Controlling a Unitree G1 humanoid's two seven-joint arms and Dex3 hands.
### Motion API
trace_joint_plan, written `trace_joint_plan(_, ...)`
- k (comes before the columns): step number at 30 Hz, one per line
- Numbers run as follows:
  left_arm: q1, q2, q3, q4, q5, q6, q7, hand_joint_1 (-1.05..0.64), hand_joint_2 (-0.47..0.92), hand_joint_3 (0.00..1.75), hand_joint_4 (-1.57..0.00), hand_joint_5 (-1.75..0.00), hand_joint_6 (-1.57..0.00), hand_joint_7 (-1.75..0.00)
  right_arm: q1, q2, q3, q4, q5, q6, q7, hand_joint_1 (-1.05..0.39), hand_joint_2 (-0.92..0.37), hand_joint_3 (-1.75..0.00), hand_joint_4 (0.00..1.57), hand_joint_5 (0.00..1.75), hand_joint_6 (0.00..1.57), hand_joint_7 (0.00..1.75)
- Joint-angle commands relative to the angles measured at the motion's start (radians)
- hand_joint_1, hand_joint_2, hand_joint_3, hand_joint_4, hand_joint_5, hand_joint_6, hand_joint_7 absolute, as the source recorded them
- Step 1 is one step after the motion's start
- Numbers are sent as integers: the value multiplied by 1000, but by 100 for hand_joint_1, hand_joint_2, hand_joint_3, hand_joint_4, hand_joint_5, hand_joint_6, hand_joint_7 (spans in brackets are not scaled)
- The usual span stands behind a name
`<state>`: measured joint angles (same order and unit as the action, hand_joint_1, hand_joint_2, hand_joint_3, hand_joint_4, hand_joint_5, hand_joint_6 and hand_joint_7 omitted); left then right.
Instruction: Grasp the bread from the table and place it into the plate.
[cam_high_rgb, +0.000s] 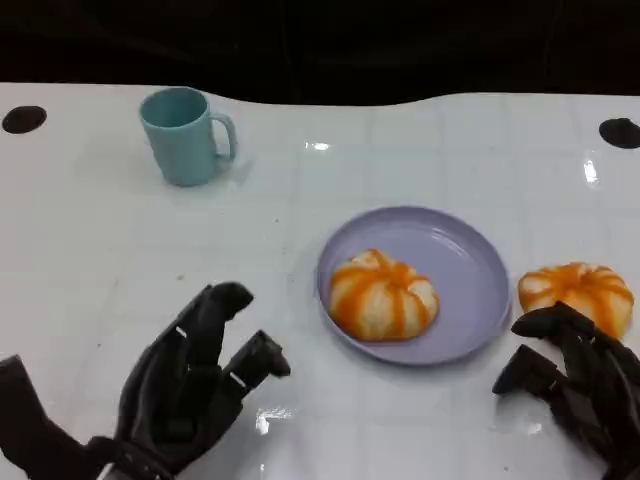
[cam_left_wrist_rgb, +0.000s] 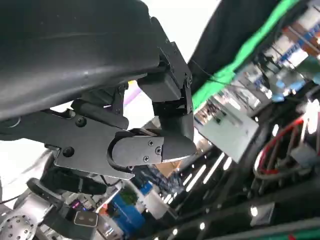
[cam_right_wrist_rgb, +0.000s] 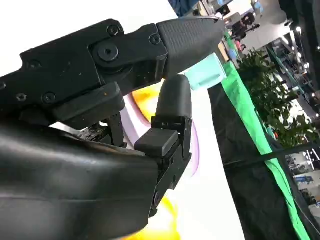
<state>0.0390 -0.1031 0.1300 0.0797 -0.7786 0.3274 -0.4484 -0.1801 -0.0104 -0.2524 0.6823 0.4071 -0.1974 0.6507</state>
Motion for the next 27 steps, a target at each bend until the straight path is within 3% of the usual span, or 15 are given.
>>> trace_joint_plan(1, 42, -7, 0, -27, 35, -6, 23, -52, 92, 39, -78, -175, -56, -169, 21, -13, 2, -11, -9, 0, -8, -55, -92, -20, 66, 157, 67, 115)
trace_joint_plan(18, 65, -7, -17, -15, 88, -23, -26, -50, 92, 40, -79, -175, -58, -175, 51, -18, 1, -70, 9, 62, 0, -52, -92, -19, 62, 158, 63, 117)
trace_joint_plan(27, 55, -10, -9, 10, 99, -43, -54, -51, 92, 43, -80, -175, -57, -175, 39, -13, -1, -42, -4, 30, -10, -54, -92, -17, 63, 160, 65, 117)
